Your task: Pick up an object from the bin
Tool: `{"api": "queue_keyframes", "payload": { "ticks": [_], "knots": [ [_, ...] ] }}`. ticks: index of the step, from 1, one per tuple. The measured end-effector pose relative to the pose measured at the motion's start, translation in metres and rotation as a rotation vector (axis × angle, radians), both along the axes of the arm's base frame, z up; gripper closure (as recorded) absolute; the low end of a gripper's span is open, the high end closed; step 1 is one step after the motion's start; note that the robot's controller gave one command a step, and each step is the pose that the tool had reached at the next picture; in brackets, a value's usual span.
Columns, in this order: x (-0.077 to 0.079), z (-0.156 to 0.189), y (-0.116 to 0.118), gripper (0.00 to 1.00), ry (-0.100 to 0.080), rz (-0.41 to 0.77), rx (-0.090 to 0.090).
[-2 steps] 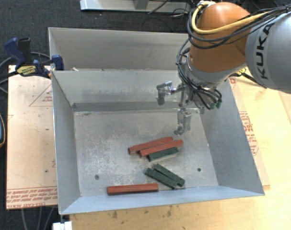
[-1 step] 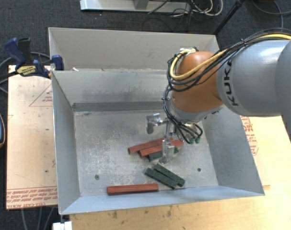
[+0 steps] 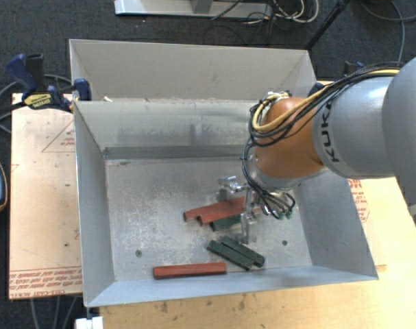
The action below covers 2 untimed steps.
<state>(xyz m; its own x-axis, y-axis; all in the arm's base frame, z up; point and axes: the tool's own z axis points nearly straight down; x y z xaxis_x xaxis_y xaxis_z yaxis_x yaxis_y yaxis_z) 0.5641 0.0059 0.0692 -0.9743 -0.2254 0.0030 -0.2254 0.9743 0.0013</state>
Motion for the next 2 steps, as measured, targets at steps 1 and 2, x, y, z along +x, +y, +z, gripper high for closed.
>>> {"api": "queue_keyframes", "payload": {
  "ticks": [1,2],
  "knots": [
    [0.001,0.003,0.002,1.00,-0.004,0.004,0.001],
    [0.045,0.146,0.013,1.00,-0.016,0.154,0.000]
  ]
}}
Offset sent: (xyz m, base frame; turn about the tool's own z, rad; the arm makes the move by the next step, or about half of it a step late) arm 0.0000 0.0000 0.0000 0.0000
